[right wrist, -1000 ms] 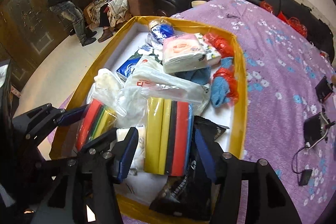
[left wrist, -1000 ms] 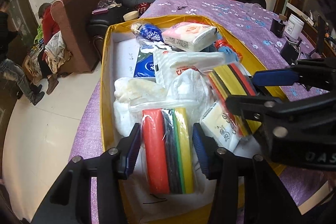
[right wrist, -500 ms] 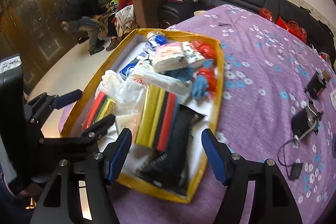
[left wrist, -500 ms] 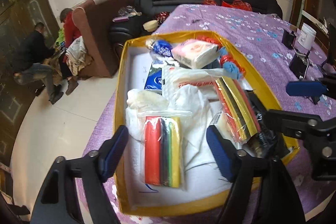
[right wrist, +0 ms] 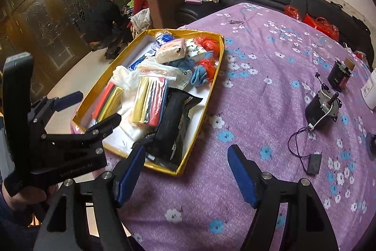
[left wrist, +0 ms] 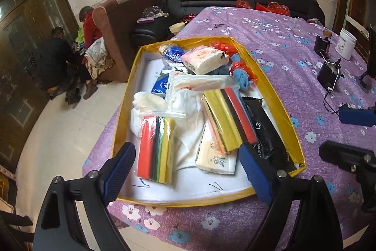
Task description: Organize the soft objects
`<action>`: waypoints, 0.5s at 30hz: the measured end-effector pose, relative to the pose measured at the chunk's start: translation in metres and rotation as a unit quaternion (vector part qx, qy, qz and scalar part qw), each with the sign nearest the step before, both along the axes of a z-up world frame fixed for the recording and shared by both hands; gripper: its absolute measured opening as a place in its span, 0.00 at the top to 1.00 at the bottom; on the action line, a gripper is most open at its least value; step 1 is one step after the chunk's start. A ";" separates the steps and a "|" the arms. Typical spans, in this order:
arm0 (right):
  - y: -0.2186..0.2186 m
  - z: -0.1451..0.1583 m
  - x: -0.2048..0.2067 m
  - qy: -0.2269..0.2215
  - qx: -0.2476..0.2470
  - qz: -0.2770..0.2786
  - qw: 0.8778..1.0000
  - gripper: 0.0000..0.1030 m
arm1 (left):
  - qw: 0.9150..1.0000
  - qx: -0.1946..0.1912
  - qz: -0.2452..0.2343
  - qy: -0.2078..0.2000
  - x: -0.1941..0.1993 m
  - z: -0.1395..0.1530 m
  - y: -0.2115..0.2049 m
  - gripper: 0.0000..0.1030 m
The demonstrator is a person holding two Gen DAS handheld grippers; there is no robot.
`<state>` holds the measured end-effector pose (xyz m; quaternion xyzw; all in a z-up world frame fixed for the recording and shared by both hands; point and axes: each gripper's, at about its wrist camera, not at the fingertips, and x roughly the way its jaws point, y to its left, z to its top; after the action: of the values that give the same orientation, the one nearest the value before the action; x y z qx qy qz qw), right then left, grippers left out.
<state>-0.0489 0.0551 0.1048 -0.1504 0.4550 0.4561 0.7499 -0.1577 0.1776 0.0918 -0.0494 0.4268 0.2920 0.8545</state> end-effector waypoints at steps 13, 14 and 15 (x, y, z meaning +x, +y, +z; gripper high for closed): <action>-0.005 0.018 -0.005 -0.018 0.015 0.011 1.000 0.24 | 0.999 0.007 0.034 0.012 -0.014 0.035 -0.001 0.03; -0.004 0.019 -0.006 -0.019 0.015 0.013 1.000 0.24 | 0.999 0.008 0.042 0.018 -0.016 0.037 0.001 0.03; -0.003 0.019 -0.007 -0.021 0.015 0.016 1.000 0.24 | 0.998 0.010 0.051 0.020 -0.018 0.039 0.003 0.03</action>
<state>-0.0562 0.0523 0.1239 -0.1564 0.4296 0.4713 0.7542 -0.1754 0.1807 0.1310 -0.0566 0.4374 0.3404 0.8304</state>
